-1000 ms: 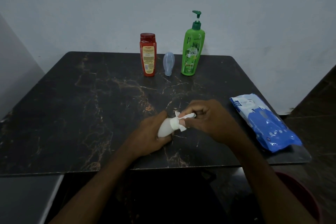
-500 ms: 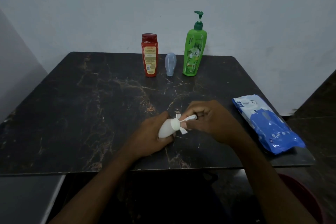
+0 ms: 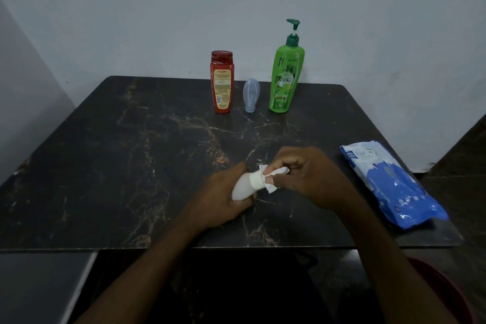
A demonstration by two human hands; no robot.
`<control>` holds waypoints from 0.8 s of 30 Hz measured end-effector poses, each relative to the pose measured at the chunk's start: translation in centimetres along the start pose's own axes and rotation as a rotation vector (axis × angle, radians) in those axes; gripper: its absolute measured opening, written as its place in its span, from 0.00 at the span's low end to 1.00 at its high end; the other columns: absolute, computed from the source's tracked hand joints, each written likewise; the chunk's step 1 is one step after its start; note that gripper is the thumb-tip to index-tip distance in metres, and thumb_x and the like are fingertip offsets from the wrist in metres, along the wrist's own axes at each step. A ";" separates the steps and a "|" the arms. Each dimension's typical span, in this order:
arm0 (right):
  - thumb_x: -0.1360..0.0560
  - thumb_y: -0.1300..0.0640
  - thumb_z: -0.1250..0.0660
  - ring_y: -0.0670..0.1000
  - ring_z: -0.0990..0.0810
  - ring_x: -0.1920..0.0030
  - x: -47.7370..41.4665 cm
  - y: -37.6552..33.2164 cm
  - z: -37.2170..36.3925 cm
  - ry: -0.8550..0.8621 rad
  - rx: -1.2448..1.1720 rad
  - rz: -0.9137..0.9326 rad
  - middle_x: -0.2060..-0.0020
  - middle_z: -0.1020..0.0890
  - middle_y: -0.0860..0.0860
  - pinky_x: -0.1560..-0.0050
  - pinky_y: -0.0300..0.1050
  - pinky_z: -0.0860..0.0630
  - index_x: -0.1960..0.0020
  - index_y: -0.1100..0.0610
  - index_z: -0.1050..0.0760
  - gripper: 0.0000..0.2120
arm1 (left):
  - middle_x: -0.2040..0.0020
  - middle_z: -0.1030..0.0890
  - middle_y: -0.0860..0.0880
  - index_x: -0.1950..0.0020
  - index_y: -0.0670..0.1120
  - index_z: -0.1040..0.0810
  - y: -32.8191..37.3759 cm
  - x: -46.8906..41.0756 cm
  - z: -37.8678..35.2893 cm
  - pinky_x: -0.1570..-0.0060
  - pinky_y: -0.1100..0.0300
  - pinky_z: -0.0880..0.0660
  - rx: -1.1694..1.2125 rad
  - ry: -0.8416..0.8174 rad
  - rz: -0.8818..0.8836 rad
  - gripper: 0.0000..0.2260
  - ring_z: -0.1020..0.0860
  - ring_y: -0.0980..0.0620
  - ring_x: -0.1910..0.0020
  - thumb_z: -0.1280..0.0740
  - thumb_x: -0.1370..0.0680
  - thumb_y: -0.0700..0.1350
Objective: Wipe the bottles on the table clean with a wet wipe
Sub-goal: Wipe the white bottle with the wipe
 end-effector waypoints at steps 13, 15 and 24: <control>0.28 0.64 0.27 0.48 0.16 0.60 1.5 4.5 -0.8 0.288 -0.306 -0.293 0.56 0.15 0.52 0.60 0.36 0.21 0.49 0.60 0.16 0.08 | 0.52 0.23 0.57 0.45 0.56 0.27 -0.1 -0.3 0.1 0.58 0.55 0.26 0.033 -0.016 0.033 0.19 0.23 0.58 0.55 0.35 0.24 0.68; 0.28 0.63 0.26 0.50 0.15 0.61 1.9 4.9 -1.3 0.355 -0.420 -0.374 0.58 0.14 0.51 0.61 0.35 0.21 0.50 0.58 0.16 0.07 | 0.50 0.23 0.58 0.41 0.56 0.27 -0.2 -0.1 0.2 0.52 0.52 0.24 0.066 -0.034 0.067 0.16 0.23 0.58 0.51 0.42 0.19 0.66; 0.28 0.62 0.27 0.54 0.15 0.54 2.9 5.5 -2.6 0.431 -0.627 -0.525 0.55 0.13 0.52 0.50 0.49 0.18 0.52 0.54 0.17 0.06 | 0.36 0.30 0.58 0.30 0.61 0.37 -0.7 0.5 1.7 0.46 0.64 0.30 0.161 -0.094 0.214 0.19 0.29 0.65 0.41 0.35 0.17 0.48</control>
Point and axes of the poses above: each hand's wrist, its own x-axis away from the middle knuckle, its own z-axis out of the back of the hand, y = z × x, the point moved 6 cm from there along -x, towards the middle knuckle
